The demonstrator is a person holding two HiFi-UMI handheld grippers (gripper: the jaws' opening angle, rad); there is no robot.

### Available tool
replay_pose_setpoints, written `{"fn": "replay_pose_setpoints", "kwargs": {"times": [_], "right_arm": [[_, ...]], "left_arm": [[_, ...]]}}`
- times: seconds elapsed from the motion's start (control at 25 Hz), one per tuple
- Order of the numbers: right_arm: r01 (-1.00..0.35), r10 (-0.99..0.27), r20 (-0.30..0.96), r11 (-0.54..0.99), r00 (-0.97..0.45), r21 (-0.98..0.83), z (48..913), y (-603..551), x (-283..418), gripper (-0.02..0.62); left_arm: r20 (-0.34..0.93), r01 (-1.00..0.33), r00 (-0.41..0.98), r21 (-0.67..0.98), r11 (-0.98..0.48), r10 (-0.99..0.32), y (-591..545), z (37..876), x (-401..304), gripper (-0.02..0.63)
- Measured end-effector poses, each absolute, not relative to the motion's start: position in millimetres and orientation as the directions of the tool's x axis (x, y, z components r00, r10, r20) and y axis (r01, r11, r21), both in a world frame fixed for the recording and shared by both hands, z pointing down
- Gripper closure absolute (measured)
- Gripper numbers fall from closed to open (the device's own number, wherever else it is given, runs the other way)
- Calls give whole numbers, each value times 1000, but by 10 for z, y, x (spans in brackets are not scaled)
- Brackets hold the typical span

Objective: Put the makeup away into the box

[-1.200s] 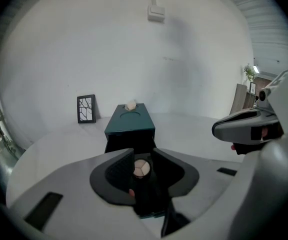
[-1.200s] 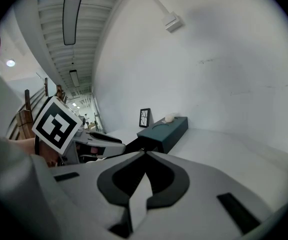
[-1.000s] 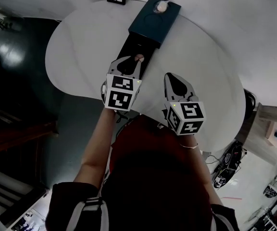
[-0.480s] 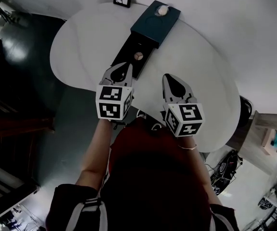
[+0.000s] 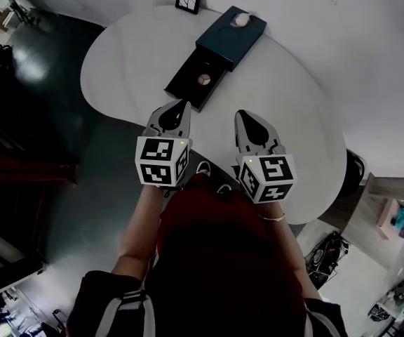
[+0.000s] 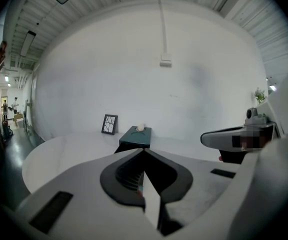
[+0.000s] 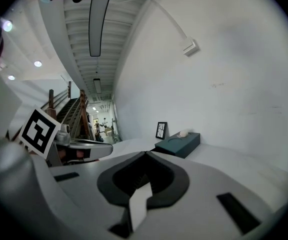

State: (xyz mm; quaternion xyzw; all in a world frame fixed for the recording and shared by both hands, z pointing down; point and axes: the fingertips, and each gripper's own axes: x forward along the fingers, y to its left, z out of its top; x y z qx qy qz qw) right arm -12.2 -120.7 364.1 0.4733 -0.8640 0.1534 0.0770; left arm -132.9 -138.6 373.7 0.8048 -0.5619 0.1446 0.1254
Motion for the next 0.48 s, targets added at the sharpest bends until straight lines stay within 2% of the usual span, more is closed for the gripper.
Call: {"fn": "replay_pose_setpoints", "kwargs": {"times": [0.48], "right_arm": [[-830, -793, 246, 534, -557, -160, 3534, -967, -67, 581]], "left_arm": [[335, -954, 294, 41, -298, -895, -1032, 3619, -1318, 584]]}}
